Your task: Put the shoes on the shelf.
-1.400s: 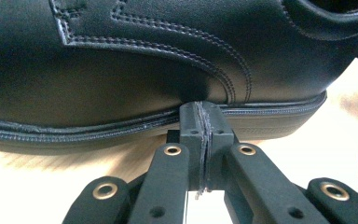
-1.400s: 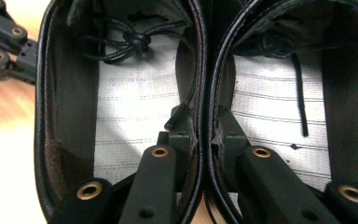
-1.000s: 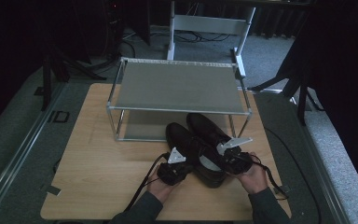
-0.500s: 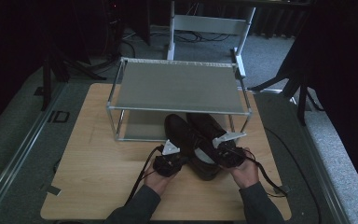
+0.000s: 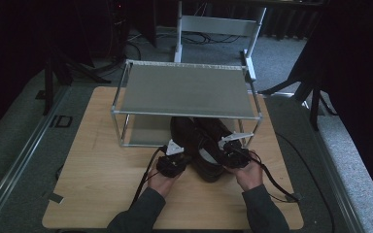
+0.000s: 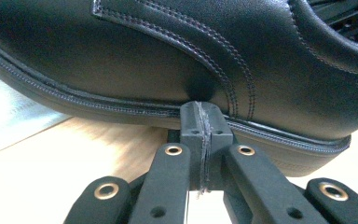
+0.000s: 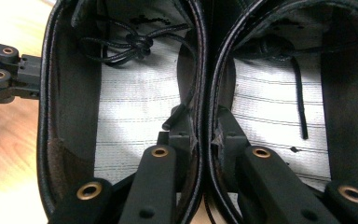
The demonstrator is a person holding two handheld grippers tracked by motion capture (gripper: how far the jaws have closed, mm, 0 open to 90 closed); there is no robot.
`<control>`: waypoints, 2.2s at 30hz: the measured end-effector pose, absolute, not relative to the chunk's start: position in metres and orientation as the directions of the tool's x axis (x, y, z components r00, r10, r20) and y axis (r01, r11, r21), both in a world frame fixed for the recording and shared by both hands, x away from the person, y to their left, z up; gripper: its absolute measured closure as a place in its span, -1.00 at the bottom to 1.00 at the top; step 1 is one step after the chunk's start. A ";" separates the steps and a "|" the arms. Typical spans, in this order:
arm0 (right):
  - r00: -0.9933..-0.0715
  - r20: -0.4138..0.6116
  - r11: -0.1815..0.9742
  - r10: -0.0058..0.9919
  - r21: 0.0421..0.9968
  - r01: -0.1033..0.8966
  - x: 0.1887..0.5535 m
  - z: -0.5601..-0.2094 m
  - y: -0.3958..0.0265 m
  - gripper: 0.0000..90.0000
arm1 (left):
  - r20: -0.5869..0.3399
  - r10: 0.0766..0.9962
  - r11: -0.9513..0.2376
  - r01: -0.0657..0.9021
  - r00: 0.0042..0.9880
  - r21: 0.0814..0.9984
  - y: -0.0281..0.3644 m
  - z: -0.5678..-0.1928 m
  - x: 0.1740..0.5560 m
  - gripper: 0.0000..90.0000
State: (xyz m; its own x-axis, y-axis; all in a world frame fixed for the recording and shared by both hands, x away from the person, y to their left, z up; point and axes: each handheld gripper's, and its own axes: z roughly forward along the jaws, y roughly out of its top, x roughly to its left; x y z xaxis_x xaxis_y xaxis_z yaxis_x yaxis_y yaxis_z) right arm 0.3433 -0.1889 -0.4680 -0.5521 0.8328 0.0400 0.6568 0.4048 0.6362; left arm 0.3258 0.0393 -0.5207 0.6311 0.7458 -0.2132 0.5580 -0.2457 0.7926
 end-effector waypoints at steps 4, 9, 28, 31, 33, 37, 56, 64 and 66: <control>-0.543 0.022 0.405 0.840 0.639 0.654 0.346 -0.467 -0.183 0.79 | -0.204 0.753 -0.249 0.559 0.625 0.791 0.041 -0.520 0.330 0.99; -0.538 0.030 0.399 0.842 0.636 0.660 0.351 -0.466 -0.179 0.79 | -0.198 0.761 -0.249 0.560 0.617 0.790 0.044 -0.518 0.335 0.99; -0.453 0.049 0.309 0.890 0.666 0.679 0.367 -0.468 -0.165 0.79 | -0.170 0.804 -0.230 0.562 0.570 0.795 0.048 -0.514 0.361 0.99; -0.429 0.071 0.275 0.901 0.671 0.689 0.369 -0.469 -0.163 0.79 | -0.167 0.811 -0.223 0.561 0.560 0.797 0.049 -0.513 0.365 1.00; -0.415 0.081 0.256 0.906 0.675 0.692 0.370 -0.471 -0.162 0.79 | -0.161 0.817 -0.223 0.561 0.553 0.797 0.049 -0.513 0.368 1.00; -0.383 0.090 0.222 0.919 0.685 0.694 0.372 -0.475 -0.158 0.79 | -0.146 0.827 -0.228 0.561 0.543 0.796 0.048 -0.514 0.374 1.00; -0.297 0.059 0.167 0.953 0.718 0.676 0.392 -0.479 -0.138 0.79 | -0.045 0.883 -0.240 0.531 0.467 0.812 0.042 -0.518 0.400 1.00; -0.273 0.049 0.151 0.961 0.734 0.662 0.399 -0.483 -0.136 0.79 | -0.003 0.903 -0.241 0.511 0.429 0.825 0.032 -0.523 0.406 1.00; -0.265 0.042 0.148 0.963 0.741 0.655 0.400 -0.484 -0.135 0.79 | 0.028 0.907 -0.257 0.498 0.421 0.828 0.028 -0.524 0.407 1.00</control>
